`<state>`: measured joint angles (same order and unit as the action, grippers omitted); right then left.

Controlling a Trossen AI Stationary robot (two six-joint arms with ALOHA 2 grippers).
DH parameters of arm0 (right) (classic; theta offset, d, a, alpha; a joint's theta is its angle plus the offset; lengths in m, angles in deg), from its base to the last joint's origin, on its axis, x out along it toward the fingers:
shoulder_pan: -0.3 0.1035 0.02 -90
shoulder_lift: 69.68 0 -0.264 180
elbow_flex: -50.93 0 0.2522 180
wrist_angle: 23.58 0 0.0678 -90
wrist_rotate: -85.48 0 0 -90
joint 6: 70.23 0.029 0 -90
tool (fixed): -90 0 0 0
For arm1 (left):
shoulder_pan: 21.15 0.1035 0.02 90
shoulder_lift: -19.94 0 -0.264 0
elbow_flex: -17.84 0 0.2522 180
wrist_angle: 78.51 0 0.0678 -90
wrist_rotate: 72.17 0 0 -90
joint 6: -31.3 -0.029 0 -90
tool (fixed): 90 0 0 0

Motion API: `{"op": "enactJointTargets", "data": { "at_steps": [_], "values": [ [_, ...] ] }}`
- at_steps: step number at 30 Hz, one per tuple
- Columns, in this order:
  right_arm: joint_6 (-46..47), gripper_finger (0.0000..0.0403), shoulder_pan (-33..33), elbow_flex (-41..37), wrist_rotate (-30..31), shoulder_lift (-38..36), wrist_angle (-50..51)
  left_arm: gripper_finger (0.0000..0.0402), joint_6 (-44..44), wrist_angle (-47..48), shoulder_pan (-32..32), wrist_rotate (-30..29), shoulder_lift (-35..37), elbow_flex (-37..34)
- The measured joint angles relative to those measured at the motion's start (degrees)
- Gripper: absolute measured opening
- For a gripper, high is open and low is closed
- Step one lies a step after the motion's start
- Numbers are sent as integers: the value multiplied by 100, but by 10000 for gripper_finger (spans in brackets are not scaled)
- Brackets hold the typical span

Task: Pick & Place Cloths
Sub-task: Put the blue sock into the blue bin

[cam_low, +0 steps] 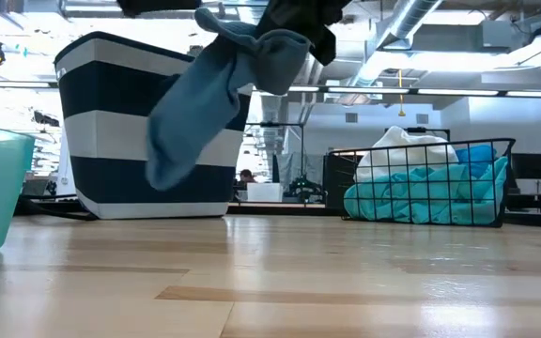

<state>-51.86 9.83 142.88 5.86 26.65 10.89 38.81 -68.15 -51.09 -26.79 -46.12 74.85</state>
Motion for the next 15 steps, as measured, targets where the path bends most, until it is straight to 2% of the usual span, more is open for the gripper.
{"op": "enactJointTargets", "data": {
  "at_steps": [6, 10, 13, 15],
  "values": [
    [78, 1, 146, 4, 1, 88, -449, 290, -103, -73, 564, 855, -522, 2],
    [76, 1, 216, 2, -1, 88, -584, 290, -95, -144, 799, 957, -880, 0],
    [76, 1, 268, 2, -3, 88, -645, 290, -92, -508, 939, 1103, -1099, 0],
    [74, 1, 295, 2, -8, 88, -678, 290, -105, -815, 1036, 1521, -1232, 0]
  ]
}}
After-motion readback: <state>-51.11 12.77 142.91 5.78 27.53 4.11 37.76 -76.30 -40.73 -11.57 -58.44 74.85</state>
